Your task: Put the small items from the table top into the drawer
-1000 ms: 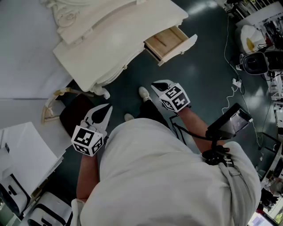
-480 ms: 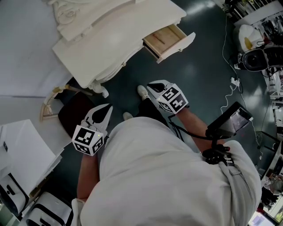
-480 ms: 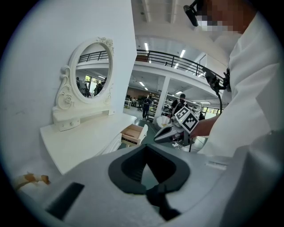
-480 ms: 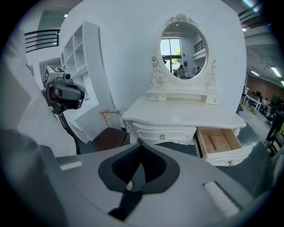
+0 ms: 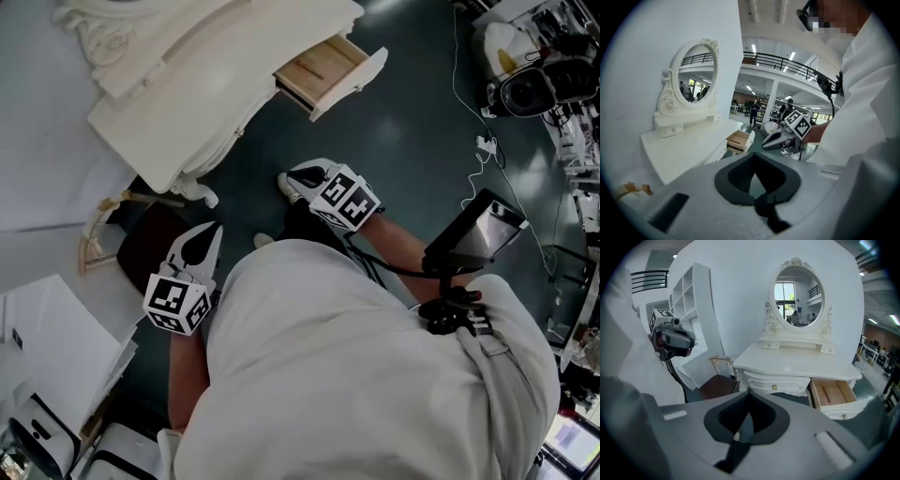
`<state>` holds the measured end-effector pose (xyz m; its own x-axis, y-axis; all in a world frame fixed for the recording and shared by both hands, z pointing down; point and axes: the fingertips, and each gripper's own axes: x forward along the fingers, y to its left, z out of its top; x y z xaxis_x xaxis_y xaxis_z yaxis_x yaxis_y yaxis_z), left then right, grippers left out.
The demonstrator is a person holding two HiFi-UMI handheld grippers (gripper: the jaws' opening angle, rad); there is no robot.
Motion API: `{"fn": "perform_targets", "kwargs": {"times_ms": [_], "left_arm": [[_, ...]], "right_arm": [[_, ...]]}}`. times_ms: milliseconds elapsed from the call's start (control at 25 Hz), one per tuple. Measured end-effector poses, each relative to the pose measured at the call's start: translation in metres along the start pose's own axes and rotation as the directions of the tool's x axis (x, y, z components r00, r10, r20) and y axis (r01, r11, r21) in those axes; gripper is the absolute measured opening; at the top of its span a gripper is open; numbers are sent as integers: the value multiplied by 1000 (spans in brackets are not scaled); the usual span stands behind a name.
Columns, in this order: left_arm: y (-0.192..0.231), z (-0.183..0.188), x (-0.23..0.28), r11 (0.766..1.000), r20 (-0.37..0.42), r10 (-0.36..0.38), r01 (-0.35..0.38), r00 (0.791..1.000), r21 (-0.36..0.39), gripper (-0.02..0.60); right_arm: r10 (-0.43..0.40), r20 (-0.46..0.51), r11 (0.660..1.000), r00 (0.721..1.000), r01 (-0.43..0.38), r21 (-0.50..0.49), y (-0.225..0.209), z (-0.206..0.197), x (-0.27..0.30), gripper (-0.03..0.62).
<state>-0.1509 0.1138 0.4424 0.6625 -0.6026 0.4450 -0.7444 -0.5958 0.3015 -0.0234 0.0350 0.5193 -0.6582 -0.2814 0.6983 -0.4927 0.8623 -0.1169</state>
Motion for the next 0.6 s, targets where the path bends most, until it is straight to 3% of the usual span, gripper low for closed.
{"fn": "perform_targets", "kwargs": {"times_ms": [600], "left_arm": [[3, 5, 6, 1000, -11, -26, 26, 1000, 11, 2]], "right_arm": [[-13, -2, 1000, 1000, 13, -12, -1, 2, -1, 0]]}}
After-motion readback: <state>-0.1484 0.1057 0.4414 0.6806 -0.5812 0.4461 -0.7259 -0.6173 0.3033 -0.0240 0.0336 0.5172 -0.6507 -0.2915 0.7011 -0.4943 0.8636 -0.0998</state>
